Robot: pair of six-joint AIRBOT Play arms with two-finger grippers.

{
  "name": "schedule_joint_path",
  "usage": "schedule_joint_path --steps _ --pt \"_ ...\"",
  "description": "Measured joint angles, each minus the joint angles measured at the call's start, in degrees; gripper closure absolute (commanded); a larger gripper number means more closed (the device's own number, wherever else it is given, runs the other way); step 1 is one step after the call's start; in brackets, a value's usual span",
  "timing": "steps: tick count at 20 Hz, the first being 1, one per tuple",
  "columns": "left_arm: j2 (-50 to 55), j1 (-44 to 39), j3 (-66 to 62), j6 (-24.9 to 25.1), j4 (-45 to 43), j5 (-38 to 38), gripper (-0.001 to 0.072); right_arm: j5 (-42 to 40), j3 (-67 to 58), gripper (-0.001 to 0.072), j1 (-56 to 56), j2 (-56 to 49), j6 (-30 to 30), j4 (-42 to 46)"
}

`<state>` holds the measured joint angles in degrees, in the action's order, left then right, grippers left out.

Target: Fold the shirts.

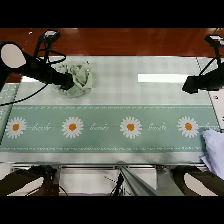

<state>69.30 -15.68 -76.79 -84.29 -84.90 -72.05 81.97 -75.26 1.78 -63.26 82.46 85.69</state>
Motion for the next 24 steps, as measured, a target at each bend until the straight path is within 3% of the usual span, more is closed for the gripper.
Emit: schedule_joint_path --steps 21,24 --pt "0.00 0.00 0.00 0.00 0.04 0.04 -0.0005 -1.88 0.00 0.0096 0.00 0.00 0.00 -0.04" --pt "0.17 0.00 0.00 0.00 0.33 3.10 -0.0005 -3.89 0.00 0.0097 0.00 0.00 0.02 -0.55"
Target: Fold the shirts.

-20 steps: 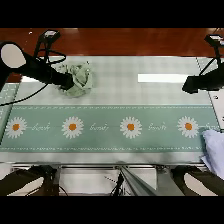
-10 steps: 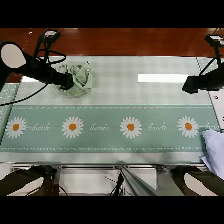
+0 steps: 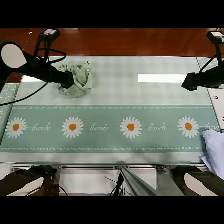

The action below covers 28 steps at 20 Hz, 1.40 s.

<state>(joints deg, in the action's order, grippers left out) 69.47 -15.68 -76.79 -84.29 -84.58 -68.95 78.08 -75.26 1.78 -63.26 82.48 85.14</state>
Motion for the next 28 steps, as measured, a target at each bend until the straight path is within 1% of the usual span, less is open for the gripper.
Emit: schedule_joint_path --steps 4,8,11,14,16,22,25,26,27,28 --pt "0.96 0.00 0.00 0.02 0.13 7.15 -0.0005 -3.54 0.00 0.0106 0.00 0.00 0.00 -0.42" --pt "3.30 0.48 0.00 0.02 -3.89 16.52 -0.0005 -6.69 0.00 0.0106 0.00 -0.07 0.00 0.22" --pt "7.17 3.08 0.00 -2.91 -6.49 22.49 -0.0006 -7.89 0.04 0.0106 0.00 -0.68 0.02 1.70" --pt "12.11 6.80 -0.04 -7.54 -7.58 25.99 -0.0007 -8.46 0.04 0.0105 0.00 -2.16 0.07 2.36" --pt "15.50 8.55 -0.07 -9.18 -7.76 27.93 -0.0007 -8.39 0.04 0.0105 0.00 -3.65 0.35 2.54" --pt "24.68 9.88 -0.07 -10.58 -7.58 35.06 -0.0006 -5.99 0.04 0.0105 0.00 -7.69 0.96 2.32" --pt "27.67 9.90 -0.07 -10.82 -7.06 36.79 -0.0003 -5.66 0.04 0.0105 0.00 -8.39 1.09 2.32" --pt "28.50 9.90 -0.07 -10.84 -6.56 37.11 0.0012 -5.57 0.04 0.0105 0.00 -8.52 1.09 2.32" --pt "29.22 9.90 -0.09 -10.88 -5.84 37.51 0.0173 -5.55 0.04 0.0105 0.00 -8.63 1.09 2.32" --pt "29.99 9.90 -0.09 -11.02 -4.83 37.51 0.0430 -5.51 0.04 0.0105 0.00 -8.63 1.09 2.32"
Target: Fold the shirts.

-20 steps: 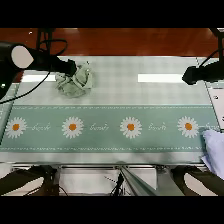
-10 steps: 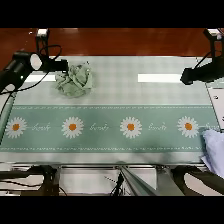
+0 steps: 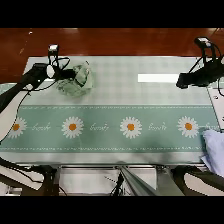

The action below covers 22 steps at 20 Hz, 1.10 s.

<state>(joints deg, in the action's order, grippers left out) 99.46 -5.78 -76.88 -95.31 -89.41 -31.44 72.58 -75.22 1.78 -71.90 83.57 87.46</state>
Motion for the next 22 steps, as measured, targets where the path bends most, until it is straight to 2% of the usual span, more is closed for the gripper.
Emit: schedule_joint_path --steps 1,2,7,13,17,22 --pt "0.52 0.00 0.00 -0.02 0.90 0.00 0.0614 0.02 0.00 0.0105 0.00 -0.09 0.00 0.00" --pt "0.85 0.00 -0.02 0.00 1.70 0.02 0.0681 0.11 0.00 0.0105 0.00 -0.11 0.00 0.00" --pt "-1.62 0.28 -2.08 0.00 3.37 -2.27 0.0682 0.81 0.00 0.0105 0.00 -0.17 0.00 0.00" --pt "-15.50 -1.64 -13.88 0.00 5.22 -8.55 0.0682 2.34 0.00 0.0106 0.00 0.85 -0.50 0.20" --pt "-28.02 -6.84 -19.61 0.00 7.32 -10.51 0.0682 4.31 0.00 0.0106 0.00 4.90 -1.27 1.29" --pt "-41.29 -18.10 -21.79 0.02 8.55 -11.08 0.0682 5.75 0.00 0.0106 0.00 13.49 -1.49 6.05"
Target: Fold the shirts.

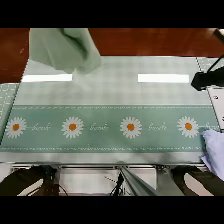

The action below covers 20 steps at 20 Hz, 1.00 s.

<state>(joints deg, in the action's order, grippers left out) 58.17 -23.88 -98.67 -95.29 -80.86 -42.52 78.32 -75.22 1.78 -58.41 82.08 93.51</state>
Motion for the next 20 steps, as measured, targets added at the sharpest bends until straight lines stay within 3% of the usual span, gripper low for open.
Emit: schedule_joint_path --steps 6,9,17,18,19,20 --pt "-3.69 -14.69 0.55 -0.04 0.35 -0.33 0.0681 0.66 0.00 0.0106 0.00 8.02 -0.02 4.70" --pt "-2.10 -19.98 3.91 -2.89 0.48 -0.24 0.0681 0.61 0.00 0.0105 0.00 9.22 -0.02 5.46" --pt "7.08 -23.39 24.13 -9.94 0.28 -0.20 0.0679 -0.83 0.00 0.0106 0.00 9.92 0.90 4.46" --pt "8.37 -23.17 25.81 -11.10 0.31 -0.28 0.0657 -1.09 0.00 0.0106 0.00 9.97 1.03 3.63" --pt "9.53 -22.80 27.12 -12.24 0.35 0.02 0.0552 -1.11 0.00 0.0105 0.00 9.97 1.07 2.75" --pt "10.32 -22.38 27.85 -13.09 0.42 0.13 0.0353 -1.31 0.00 0.0105 0.00 9.97 1.09 2.10"
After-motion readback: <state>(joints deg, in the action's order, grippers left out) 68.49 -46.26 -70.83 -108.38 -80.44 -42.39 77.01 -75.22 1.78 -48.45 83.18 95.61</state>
